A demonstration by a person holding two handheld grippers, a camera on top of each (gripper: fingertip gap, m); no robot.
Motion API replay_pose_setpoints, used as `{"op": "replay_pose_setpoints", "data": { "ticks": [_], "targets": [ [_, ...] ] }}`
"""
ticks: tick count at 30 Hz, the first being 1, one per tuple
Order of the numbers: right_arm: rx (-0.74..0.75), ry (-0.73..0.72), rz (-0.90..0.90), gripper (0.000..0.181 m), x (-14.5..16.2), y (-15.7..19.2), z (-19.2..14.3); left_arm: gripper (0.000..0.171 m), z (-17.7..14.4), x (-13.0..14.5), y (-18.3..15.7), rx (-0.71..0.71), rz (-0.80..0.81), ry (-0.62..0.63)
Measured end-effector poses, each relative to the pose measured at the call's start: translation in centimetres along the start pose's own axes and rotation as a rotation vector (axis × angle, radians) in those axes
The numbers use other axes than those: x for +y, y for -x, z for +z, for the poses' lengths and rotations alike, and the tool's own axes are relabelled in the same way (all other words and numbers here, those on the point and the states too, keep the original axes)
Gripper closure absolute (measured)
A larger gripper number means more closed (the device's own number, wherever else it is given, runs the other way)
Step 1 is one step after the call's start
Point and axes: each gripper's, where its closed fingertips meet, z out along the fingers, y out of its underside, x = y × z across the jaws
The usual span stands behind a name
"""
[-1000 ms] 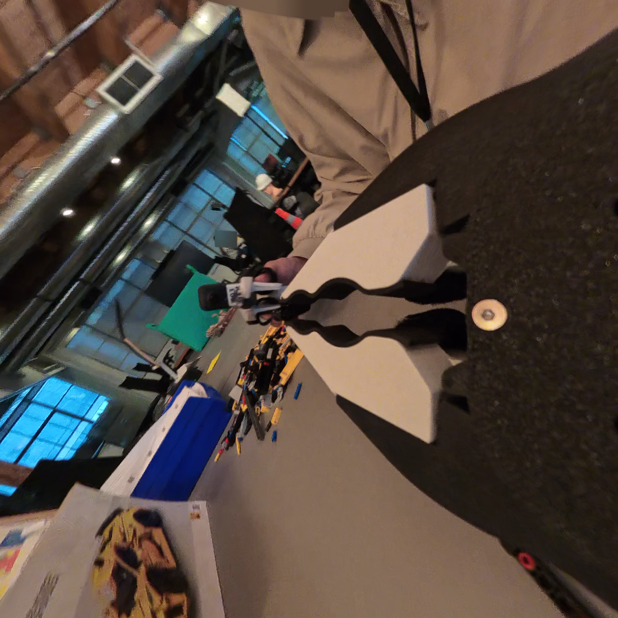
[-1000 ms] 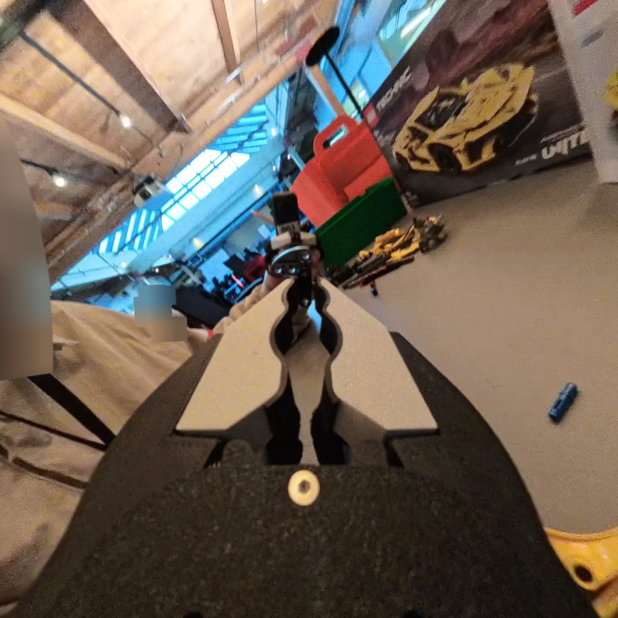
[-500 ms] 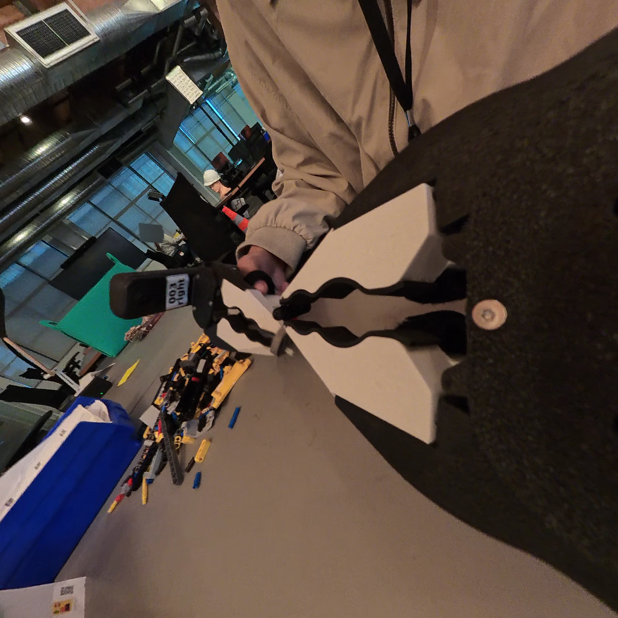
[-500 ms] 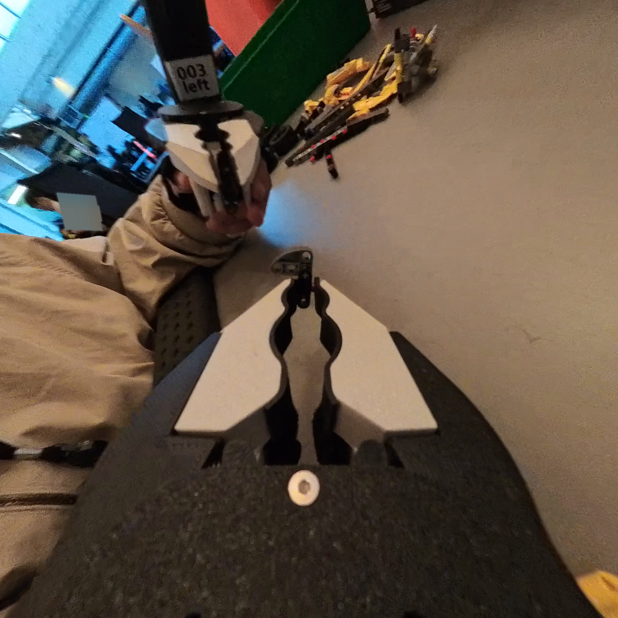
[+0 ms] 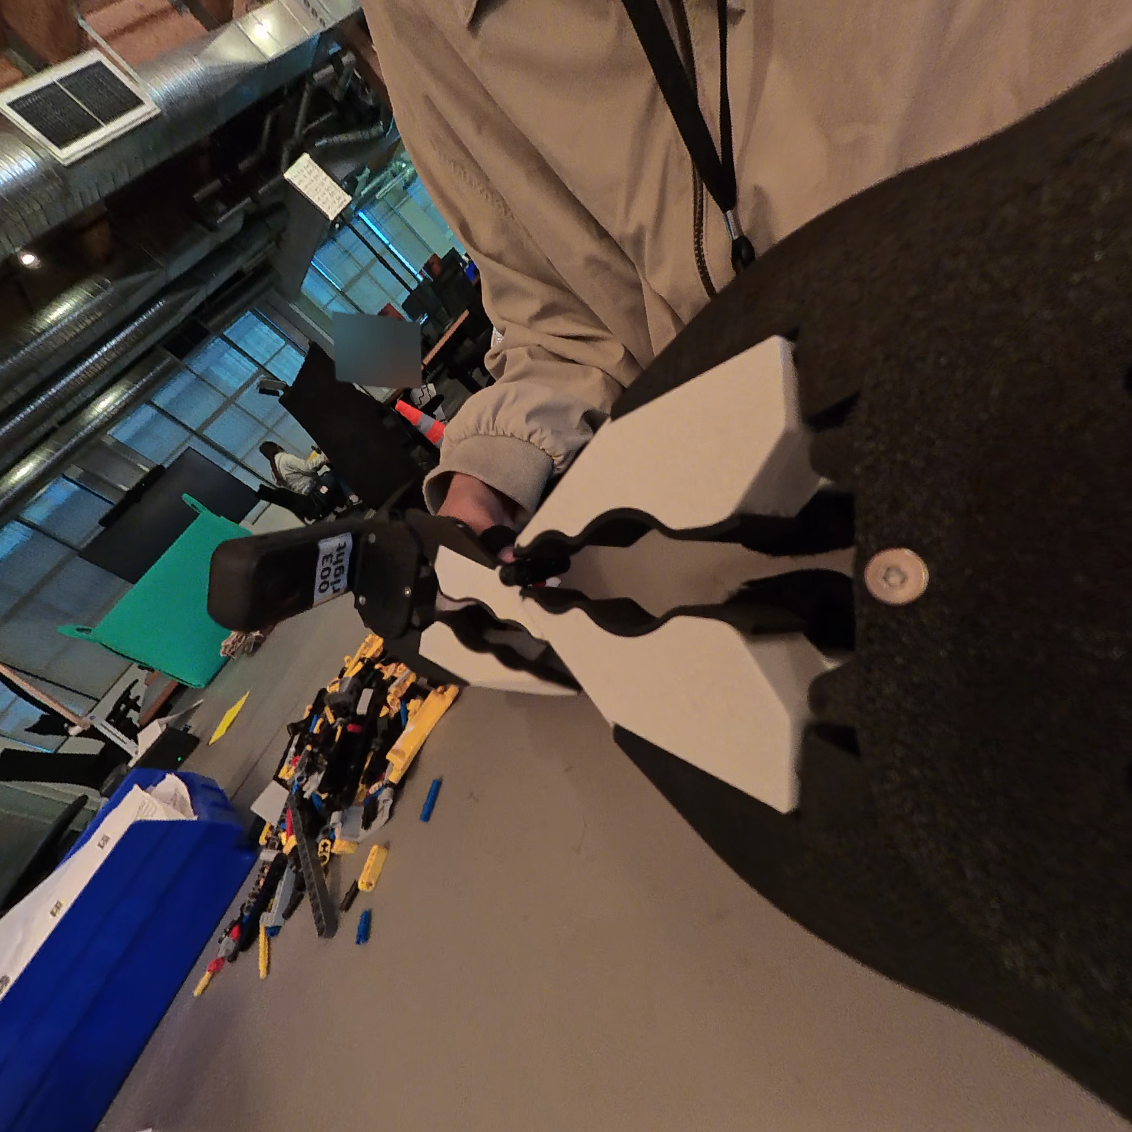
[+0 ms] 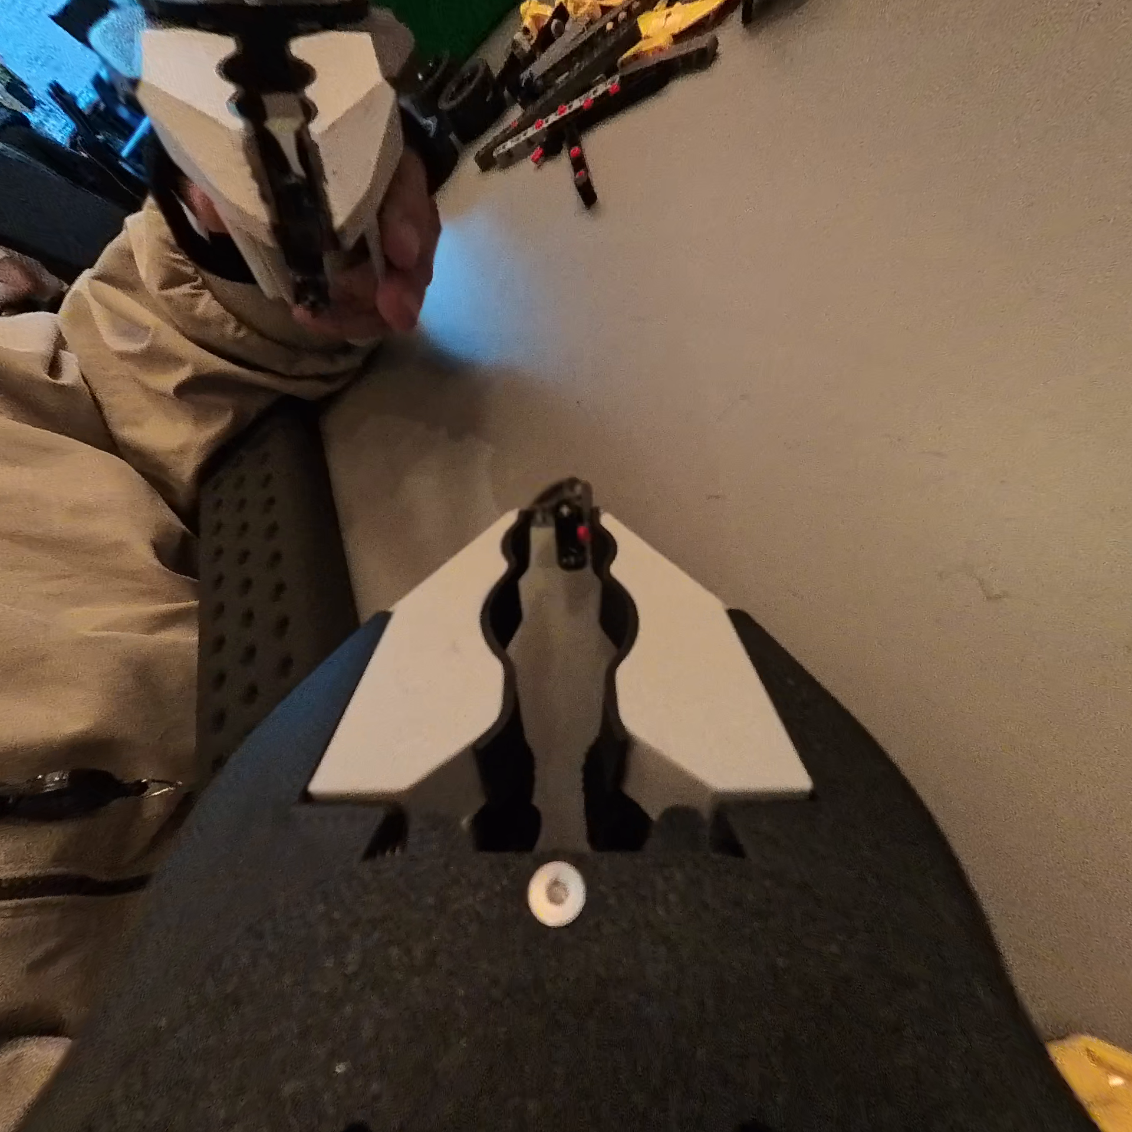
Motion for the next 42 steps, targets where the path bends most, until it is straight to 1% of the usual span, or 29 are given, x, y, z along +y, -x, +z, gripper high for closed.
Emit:
{"op": "replay_pose_setpoints", "data": {
  "ticks": [1, 2, 4, 6, 7, 9, 12, 18, 19, 20, 23, 27, 29, 31, 34, 42],
  "targets": [
    [-0.015, -0.024, 0.006, 0.155, -0.4, 0.2, -0.2, 0.163, 0.1, 0.0, -0.2, 0.004, 0.011, 0.000],
    [-0.038, -0.064, 0.004, 0.152, -1.0, 0.6, -0.5, 0.163, 0.1, 0.0, -0.4, 0.012, 0.025, -0.005],
    [-0.115, -0.202, -0.026, 0.145, -3.3, 2.5, -1.4, 0.163, 0.3, -0.2, -1.0, 0.031, 0.058, -0.028],
    [-0.244, -0.322, -0.042, 0.146, -5.3, 5.5, -2.3, 0.163, 0.8, -0.1, -1.1, 0.029, 0.074, -0.027],
    [-0.273, -0.344, -0.042, 0.148, -5.8, 6.3, -2.3, 0.163, 1.0, 0.0, -1.1, 0.027, 0.077, -0.022],
    [-0.270, -0.323, -0.037, 0.154, -5.6, 6.4, -1.8, 0.163, 1.3, 0.2, -1.1, 0.024, 0.077, -0.015],
    [-0.286, -0.336, -0.041, 0.162, -5.8, 6.7, -2.0, 0.163, 1.7, 0.4, -1.1, 0.028, 0.070, -0.009],
    [-0.270, -0.282, -0.038, 0.164, -4.9, 6.4, -1.4, 0.163, 2.1, 0.6, -1.3, 0.034, 0.068, -0.003],
    [-0.293, -0.283, -0.044, 0.173, -5.0, 6.8, -1.5, 0.163, 2.1, 0.6, -1.4, 0.035, 0.073, -0.002],
    [-0.292, -0.287, -0.055, 0.175, -5.0, 7.0, -1.6, 0.163, 2.0, 0.6, -1.4, 0.033, 0.083, 0.000],
    [-0.296, -0.308, -0.094, 0.175, -5.3, 7.2, -2.1, 0.163, 1.8, 0.8, -2.0, 0.031, 0.149, 0.034],
    [-0.334, -0.263, -0.122, 0.175, -4.7, 7.7, -2.0, 0.163, 1.7, 1.6, -2.3, 0.009, 0.264, 0.105],
    [-0.315, -0.279, -0.137, 0.175, -5.0, 7.6, -1.9, 0.163, 1.6, 1.4, -2.1, -0.016, 0.288, 0.095],
    [-0.318, -0.289, -0.083, 0.175, -5.3, 7.3, -1.8, 0.163, 1.7, 1.0, -1.9, -0.056, 0.318, 0.066],
    [-0.338, -0.319, -0.058, 0.175, -5.4, 7.3, -2.3, 0.163, 2.1, 1.0, -2.1, -0.066, 0.319, 0.067],
    [-0.344, -0.319, -0.027, 0.175, -5.5, 7.2, -2.3, 0.162, 2.2, 1.0, -2.0, -0.074, 0.297, 0.065]
  ]
}}
